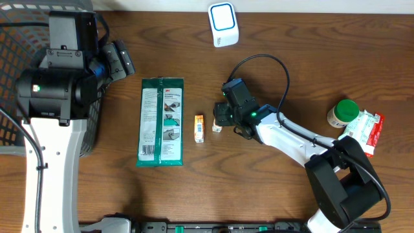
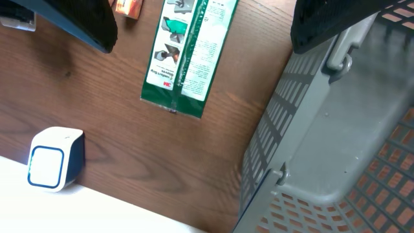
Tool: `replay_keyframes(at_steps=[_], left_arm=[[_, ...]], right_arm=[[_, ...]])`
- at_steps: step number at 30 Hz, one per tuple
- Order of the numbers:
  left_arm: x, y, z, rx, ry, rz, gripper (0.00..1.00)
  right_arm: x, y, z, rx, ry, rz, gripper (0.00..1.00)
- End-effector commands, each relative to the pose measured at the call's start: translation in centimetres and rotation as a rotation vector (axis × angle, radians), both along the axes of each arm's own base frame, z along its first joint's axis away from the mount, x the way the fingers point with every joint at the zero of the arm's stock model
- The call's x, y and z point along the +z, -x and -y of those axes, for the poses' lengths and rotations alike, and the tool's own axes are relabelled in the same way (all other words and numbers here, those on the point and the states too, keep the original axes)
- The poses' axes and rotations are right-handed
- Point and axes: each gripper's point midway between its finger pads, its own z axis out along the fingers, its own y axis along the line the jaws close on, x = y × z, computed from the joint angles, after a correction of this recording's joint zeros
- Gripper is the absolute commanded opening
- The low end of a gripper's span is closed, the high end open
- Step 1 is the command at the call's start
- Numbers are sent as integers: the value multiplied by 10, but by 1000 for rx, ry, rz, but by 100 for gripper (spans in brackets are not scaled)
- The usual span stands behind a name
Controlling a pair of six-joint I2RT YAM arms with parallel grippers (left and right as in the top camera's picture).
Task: Scan the item barcode
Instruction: 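Lower the right gripper and grasp the right small orange box, then lift the orange box and move it right with the right gripper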
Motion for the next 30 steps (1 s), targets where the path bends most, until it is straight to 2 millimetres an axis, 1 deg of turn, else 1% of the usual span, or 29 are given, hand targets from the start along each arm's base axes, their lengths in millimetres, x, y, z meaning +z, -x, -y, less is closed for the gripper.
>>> replay_keyframes(at_steps=[1,5,11,16,18,21,22,26,30], left_arm=[[-1,0,-2,0,-10,-4,86],[-1,0,-2,0,-10,-5,86],[-1,0,-2,0,-10,-5,86],[-1,0,-2,0,-10,-5,86],[-1,0,-2,0,-10,-5,86],[-1,0,-2,0,-10,-5,86],[-1,0,-2,0,-10,-5,86],[-1,0,-2,0,-10,-5,86],[-1,0,-2,0,-10,-5,86]], right_arm=[[-2,2,-3,1,-10,-10,46],[-2,3,-3,-23,-23,-25,44],[-2,3,-4,-21,-25,-26,32],[-1,2,-2,-24,-26,-24,28],[3,0,1,-33,-29,-20,27],[14,-2,9,-50,-39,-11,25],[21,-2,11,-53,-51,-8,25],[46,-3,23,-70,-93,-1,18],[65,-4,41,-90,-92,23,17]])
